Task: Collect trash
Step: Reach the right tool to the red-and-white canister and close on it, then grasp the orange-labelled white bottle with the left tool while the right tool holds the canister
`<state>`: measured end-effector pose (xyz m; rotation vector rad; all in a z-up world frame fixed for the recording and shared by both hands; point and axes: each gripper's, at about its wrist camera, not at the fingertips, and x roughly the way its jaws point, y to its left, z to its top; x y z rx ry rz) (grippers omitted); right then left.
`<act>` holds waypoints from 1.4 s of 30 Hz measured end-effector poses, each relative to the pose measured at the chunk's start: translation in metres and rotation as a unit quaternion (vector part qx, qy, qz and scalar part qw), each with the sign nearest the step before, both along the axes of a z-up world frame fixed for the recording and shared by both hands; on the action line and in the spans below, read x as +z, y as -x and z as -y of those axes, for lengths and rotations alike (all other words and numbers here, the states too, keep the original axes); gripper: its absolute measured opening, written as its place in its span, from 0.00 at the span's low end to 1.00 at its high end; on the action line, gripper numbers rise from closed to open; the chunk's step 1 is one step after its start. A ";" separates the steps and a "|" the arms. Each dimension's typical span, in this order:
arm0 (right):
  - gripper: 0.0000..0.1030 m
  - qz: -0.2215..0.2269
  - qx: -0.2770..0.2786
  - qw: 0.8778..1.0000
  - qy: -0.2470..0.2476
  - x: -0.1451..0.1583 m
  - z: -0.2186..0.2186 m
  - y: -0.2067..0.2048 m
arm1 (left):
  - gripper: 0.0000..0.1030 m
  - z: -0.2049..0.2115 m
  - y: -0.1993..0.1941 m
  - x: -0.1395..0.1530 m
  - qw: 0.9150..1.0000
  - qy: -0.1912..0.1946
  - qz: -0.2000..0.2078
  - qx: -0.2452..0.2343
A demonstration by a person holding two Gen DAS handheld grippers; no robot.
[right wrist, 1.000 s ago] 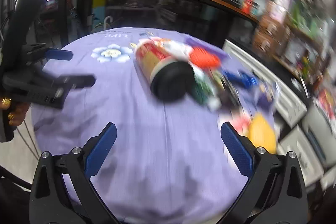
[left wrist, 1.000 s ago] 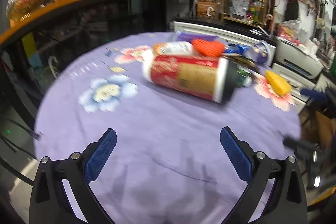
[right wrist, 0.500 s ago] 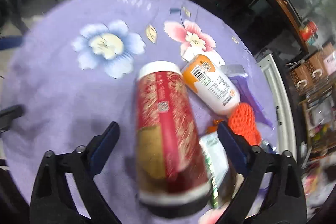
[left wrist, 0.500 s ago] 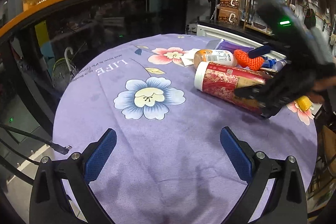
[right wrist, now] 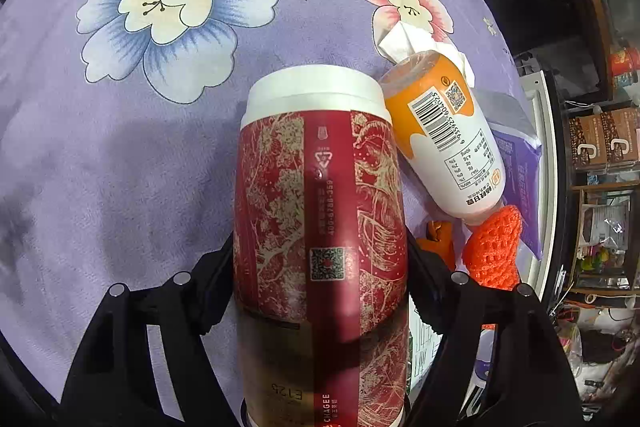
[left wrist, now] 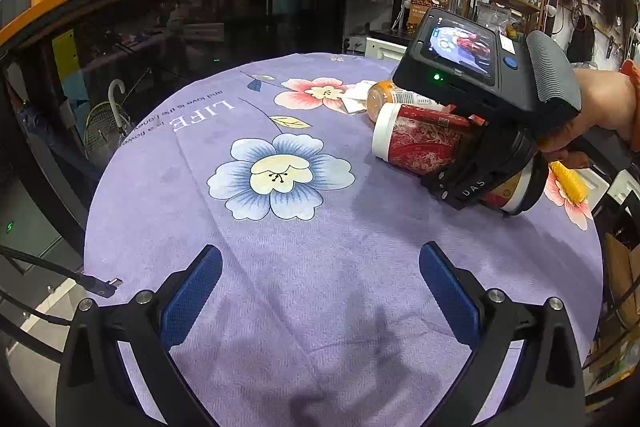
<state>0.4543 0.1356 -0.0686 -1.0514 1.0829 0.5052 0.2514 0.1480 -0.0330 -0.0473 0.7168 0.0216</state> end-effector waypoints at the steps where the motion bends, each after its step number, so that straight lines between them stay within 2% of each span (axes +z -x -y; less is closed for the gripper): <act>1: 0.71 0.000 -0.001 1.000 -0.006 0.002 0.002 0.001 | 0.95 0.000 0.000 0.000 1.000 0.000 0.000 -0.001; 4: 0.71 0.005 -0.007 0.999 -0.033 0.012 0.007 0.003 | 0.95 0.003 -0.002 0.000 1.000 -0.002 0.001 -0.005; 9: 0.71 0.018 -0.005 0.993 -0.115 0.043 0.025 0.020 | 0.95 0.007 -0.010 0.003 1.000 -0.003 0.008 -0.020; 13: 0.71 0.042 -0.022 0.980 -0.194 0.069 0.060 0.039 | 0.95 0.012 -0.027 0.009 0.999 -0.013 0.021 -0.044; 15: 0.71 0.056 -0.034 0.969 -0.238 0.081 0.080 0.049 | 0.91 0.017 -0.043 0.011 0.998 -0.018 0.018 -0.061; 19: 0.70 0.064 -0.055 0.954 -0.288 0.093 0.111 0.063 | 0.89 0.034 -0.081 0.019 0.994 -0.027 0.014 -0.110; 23: 0.70 0.086 -0.060 0.943 -0.317 0.101 0.129 0.076 | 0.87 0.060 -0.117 0.031 0.987 -0.055 0.023 -0.147; 28: 0.70 0.090 -0.077 0.930 -0.349 0.105 0.150 0.082 | 0.87 0.098 -0.155 0.030 0.973 -0.140 0.022 -0.183; 31: 0.70 0.087 -0.090 0.923 -0.364 0.104 0.165 0.085 | 0.84 0.116 -0.181 0.022 0.961 -0.181 -0.004 -0.207; 34: 0.70 0.085 -0.095 0.919 -0.373 0.101 0.174 0.087 | 0.81 0.134 -0.199 0.012 0.941 -0.239 -0.021 -0.239; 40: 0.70 0.088 -0.097 0.917 -0.378 0.094 0.184 0.094 | 0.79 0.153 -0.238 -0.014 0.891 -0.333 -0.081 -0.299; 42: 0.70 0.088 -0.098 0.916 -0.380 0.091 0.188 0.096 | 0.74 0.156 -0.246 -0.024 0.873 -0.365 -0.098 -0.308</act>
